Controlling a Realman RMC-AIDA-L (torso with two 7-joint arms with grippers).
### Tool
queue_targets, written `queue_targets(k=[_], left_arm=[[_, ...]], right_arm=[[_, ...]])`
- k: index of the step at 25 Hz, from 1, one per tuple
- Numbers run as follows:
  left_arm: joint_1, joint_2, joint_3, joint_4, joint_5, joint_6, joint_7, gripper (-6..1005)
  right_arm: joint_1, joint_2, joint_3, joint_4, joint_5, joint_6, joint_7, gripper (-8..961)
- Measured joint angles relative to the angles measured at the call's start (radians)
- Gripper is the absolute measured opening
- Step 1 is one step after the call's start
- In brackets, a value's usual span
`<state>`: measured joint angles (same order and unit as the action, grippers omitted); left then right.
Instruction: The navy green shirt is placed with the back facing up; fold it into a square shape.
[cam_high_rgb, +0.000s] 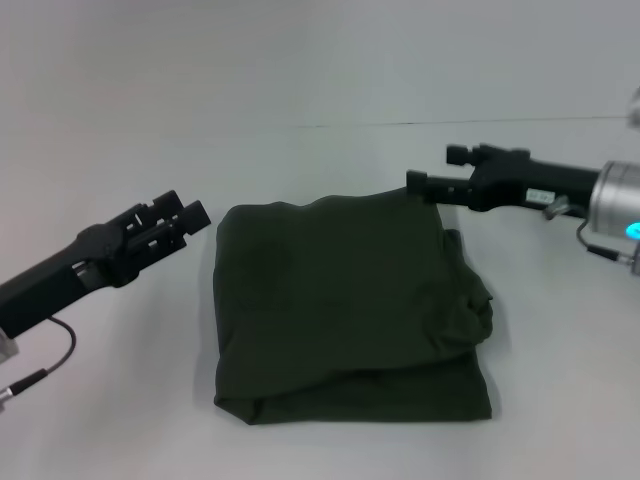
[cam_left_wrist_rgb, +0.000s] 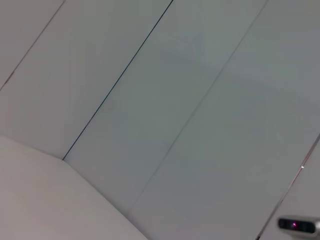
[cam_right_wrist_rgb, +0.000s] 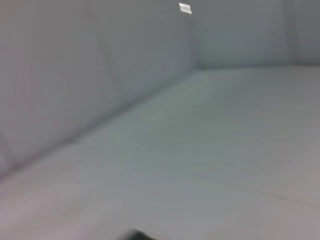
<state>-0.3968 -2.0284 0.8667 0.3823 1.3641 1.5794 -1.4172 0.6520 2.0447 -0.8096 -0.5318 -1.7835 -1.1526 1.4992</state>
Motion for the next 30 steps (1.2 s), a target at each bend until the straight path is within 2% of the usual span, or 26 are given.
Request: queue_targets(k=[5, 8, 14, 21, 30], left_arm=[[-0.009, 0.023, 0.000, 0.002, 0.002, 0.006, -0.004, 791], [-0.009, 0.034, -0.006, 0.014, 0.003, 0.007, -0.013, 791], [-0.005, 0.044, -0.026, 0.026, 0.004, 0.018, -0.018, 792], [-0.008, 0.049, -0.037, 0.026, 0.004, 0.016, -0.029, 792], [-0.012, 0.052, -0.066, 0.026, 0.004, 0.019, -0.042, 791]], right_arm=[[0.029, -0.064, -0.053, -0.117, -0.102, -0.246, 0.232, 942], [0.075, -0.086, -0.095, -0.187, -0.207, -0.325, 0.380, 942], [0.160, -0.071, -0.154, -0.271, -0.440, -0.385, 0.539, 942], [0.214, -0.025, -0.232, -0.261, -0.617, -0.386, 0.576, 942], [0.224, -0.023, -0.236, -0.261, -0.778, -0.459, 0.615, 942]])
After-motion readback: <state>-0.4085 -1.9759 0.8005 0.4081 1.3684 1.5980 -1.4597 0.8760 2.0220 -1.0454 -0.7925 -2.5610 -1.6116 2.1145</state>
